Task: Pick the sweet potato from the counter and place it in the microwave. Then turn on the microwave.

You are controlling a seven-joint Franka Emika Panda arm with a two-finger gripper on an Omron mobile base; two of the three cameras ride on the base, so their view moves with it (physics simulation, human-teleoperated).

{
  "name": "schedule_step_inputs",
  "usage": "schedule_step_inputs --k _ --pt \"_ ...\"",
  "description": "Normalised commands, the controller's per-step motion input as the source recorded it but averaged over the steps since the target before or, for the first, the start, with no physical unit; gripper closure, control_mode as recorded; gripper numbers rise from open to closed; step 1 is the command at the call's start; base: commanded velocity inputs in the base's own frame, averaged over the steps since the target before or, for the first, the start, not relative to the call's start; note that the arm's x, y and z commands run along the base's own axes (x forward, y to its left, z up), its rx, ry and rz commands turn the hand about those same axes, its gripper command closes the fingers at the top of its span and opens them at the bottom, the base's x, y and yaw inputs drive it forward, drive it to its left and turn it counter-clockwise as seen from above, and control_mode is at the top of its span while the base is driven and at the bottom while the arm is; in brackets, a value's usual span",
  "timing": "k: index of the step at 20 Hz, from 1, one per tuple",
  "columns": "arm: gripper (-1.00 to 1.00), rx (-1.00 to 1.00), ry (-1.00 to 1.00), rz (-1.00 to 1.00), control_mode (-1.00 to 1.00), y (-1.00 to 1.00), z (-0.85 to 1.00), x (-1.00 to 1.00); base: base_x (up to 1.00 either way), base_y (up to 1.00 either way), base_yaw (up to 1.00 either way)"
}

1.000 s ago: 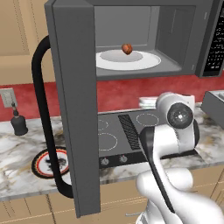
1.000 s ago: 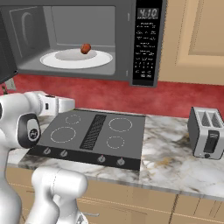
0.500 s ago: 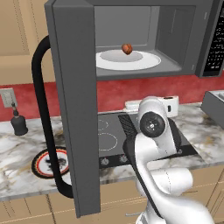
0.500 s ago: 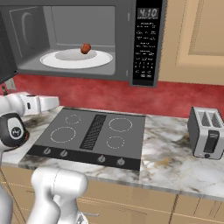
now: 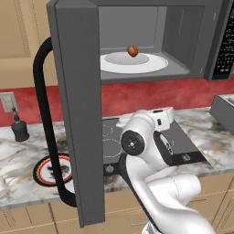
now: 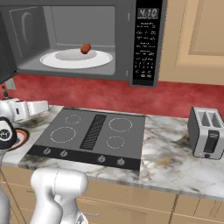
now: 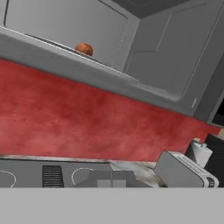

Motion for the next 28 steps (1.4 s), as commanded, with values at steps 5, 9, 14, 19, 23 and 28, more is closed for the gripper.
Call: schedule_step_inputs --k 5,9,14,19,23,28 --pt "1.00 -0.15 -0.11 0.00 -1.00 0.00 -0.64 0.08 0.00 0.00 0.00" --pt "1.00 -0.19 -0.12 0.00 -1.00 0.00 -0.61 0.05 0.00 0.00 0.00" --pt "1.00 -0.20 -0.13 0.00 -1.00 0.02 -0.48 0.00 0.00 0.00 0.00" --pt "1.00 -0.17 -0.15 -0.04 -1.00 0.60 -0.03 -0.16 0.00 0.00 0.00" --pt "1.00 -0.05 -0.06 -0.11 -1.00 0.69 0.05 -0.35 0.00 0.00 0.00" --pt "1.00 0.00 0.00 -0.16 -1.00 0.67 0.13 -0.48 0.00 0.00 0.00"
